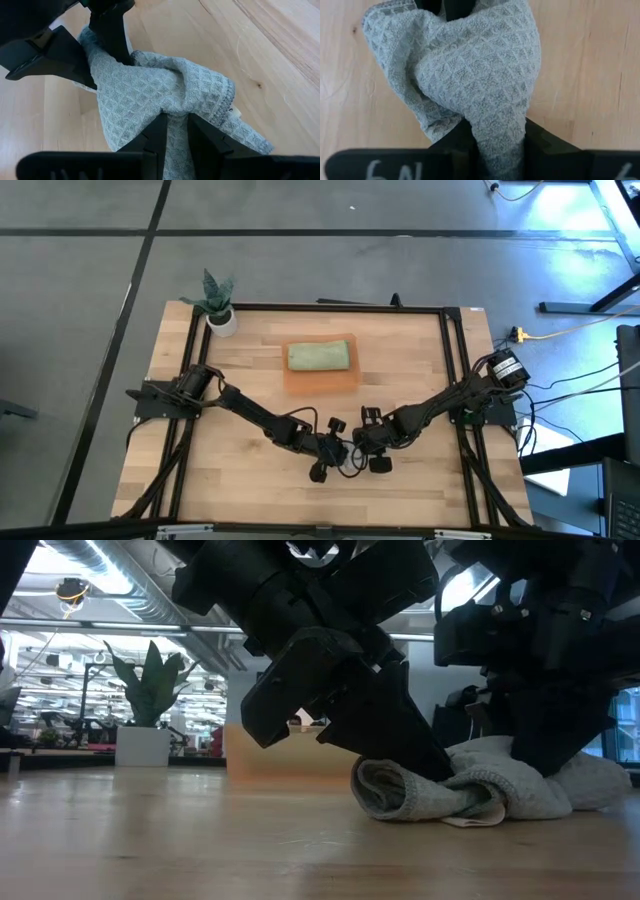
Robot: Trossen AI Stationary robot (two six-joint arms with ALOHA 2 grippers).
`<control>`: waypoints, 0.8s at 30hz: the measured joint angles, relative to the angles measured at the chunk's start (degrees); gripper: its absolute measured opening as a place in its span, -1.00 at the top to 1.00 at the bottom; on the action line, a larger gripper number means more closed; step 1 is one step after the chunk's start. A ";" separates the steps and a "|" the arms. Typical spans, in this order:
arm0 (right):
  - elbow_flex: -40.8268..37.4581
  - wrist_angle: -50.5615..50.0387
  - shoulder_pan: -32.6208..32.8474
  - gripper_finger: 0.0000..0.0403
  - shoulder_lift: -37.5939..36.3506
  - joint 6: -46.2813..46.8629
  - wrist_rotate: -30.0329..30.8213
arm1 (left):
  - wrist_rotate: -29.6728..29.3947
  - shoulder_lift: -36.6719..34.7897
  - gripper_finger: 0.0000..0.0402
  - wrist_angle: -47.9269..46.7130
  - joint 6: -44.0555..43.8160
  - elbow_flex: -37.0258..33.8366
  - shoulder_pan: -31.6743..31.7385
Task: Roll microfiber towels into tight, uniform cylinder then place into a basket
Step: Put the gray microfiber towel into the orange bin
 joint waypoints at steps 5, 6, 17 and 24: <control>0.61 -0.13 0.00 0.57 0.05 0.00 -0.02 | 0.00 0.00 0.66 0.37 -0.38 0.00 0.00; 0.83 -0.22 0.00 0.57 0.11 0.00 -0.03 | -0.02 0.00 0.66 0.37 -0.03 0.00 0.00; 1.43 0.27 0.02 0.59 0.18 0.28 -2.43 | -7.35 -7.22 0.66 -4.75 -1.48 0.00 -2.52; 3.56 -1.54 -0.37 0.59 0.44 0.39 -2.38 | -14.88 -13.83 0.66 -17.66 -7.70 0.02 -5.52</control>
